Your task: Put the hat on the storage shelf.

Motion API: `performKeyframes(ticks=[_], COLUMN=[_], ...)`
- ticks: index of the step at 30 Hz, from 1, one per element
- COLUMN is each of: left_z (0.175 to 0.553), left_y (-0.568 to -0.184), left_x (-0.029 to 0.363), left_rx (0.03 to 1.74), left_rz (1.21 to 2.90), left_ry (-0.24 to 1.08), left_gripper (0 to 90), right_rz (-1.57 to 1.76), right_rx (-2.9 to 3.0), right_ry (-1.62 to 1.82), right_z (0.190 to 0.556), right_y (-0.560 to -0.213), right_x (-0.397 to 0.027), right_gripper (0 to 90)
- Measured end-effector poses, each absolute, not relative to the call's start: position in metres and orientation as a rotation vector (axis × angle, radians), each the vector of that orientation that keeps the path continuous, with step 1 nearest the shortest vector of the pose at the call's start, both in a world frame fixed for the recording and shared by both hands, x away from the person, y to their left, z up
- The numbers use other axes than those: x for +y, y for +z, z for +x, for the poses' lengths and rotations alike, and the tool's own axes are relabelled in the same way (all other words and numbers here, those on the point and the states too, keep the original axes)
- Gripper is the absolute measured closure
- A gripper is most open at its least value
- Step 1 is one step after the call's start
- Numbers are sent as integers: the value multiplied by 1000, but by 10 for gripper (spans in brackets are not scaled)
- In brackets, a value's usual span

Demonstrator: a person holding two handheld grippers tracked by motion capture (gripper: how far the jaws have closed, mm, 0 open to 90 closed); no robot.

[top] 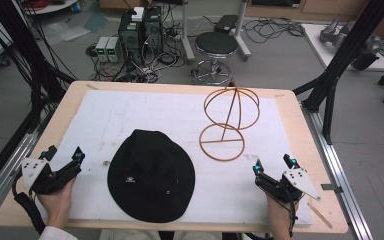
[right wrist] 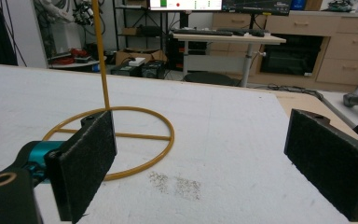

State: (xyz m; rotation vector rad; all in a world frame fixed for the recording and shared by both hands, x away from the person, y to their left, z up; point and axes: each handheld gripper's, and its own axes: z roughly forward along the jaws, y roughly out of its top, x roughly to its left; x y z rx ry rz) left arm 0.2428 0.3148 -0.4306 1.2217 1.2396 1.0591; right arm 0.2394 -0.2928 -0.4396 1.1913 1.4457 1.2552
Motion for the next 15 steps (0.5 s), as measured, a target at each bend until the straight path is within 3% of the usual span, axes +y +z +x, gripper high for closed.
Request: performKeyframes(ticks=[15], left_z=[241], left_y=[-432], left_x=[317], left_rx=[1218], left_rz=[1243], left_ry=[1023], left_gripper=[244], right_rz=[1204], right_rx=[1451], right_ry=[1270], right_z=[241], right_y=[-440], right_x=[-291], right_gripper=[83])
